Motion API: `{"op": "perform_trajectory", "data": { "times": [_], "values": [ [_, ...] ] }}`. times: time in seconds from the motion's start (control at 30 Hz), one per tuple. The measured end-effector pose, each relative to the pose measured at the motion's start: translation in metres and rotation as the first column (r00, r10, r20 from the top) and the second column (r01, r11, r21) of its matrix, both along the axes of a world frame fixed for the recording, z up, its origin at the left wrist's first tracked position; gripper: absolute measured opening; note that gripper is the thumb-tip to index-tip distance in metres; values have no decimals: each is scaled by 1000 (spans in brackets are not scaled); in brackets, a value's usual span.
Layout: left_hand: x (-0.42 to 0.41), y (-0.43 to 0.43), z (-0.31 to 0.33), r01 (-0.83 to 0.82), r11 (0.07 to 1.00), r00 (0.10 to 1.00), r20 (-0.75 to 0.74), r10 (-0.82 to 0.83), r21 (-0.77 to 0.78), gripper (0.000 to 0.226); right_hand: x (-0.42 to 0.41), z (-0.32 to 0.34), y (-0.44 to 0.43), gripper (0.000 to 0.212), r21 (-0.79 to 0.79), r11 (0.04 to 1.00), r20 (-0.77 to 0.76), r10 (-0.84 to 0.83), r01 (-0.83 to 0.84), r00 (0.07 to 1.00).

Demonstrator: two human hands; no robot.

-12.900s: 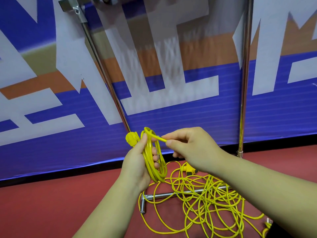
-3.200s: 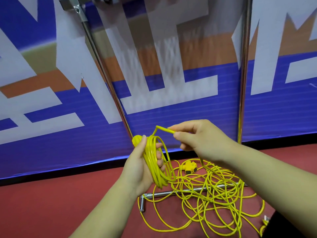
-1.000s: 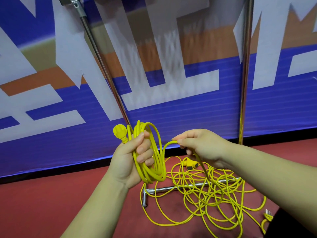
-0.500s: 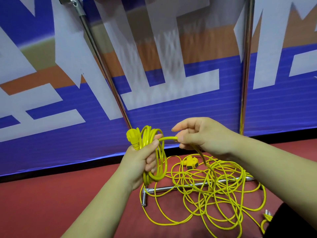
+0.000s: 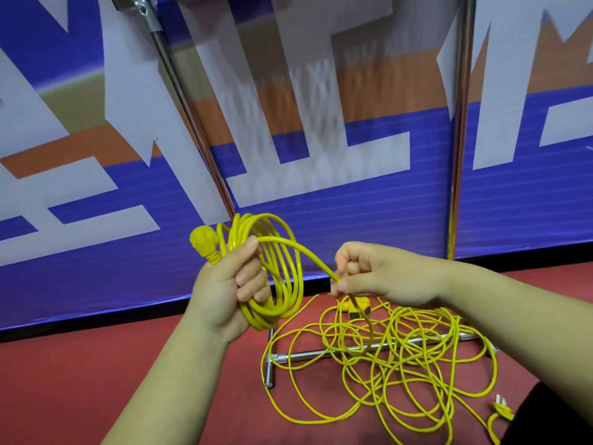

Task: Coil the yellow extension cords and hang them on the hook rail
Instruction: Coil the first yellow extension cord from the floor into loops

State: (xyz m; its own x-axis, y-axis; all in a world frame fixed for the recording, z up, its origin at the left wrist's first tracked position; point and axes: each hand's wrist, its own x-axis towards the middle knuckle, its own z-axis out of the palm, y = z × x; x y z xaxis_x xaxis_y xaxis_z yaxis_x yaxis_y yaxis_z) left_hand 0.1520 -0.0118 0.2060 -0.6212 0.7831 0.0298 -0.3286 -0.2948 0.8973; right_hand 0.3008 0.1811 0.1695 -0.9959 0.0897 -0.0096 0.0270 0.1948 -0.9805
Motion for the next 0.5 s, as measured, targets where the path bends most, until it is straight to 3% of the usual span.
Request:
{"op": "perform_trajectory", "data": {
  "times": [0.27, 0.37, 0.43, 0.5],
  "values": [
    [-23, -7, -5, -149, 989, 968, 203, 144, 6, 16, -4, -1, 5, 16, -81, 996, 9, -21, 21, 1000],
    [-30, -9, -12, -181, 983, 959, 214, 184, -33, 11, -8, 1, 3, 16, -203, 964, 24, -169, 170, 985],
    [-34, -11, -18, -239, 970, 946, 212, 244, -52, 29, -11, 2, 3, 14, -318, 895, 82, -304, 314, 949],
    [-37, -13, -20, -280, 959, 939, 195, 284, -51, 30, -14, 2, 5, 12, -407, 805, 187, -389, 431, 902]
  ]
}}
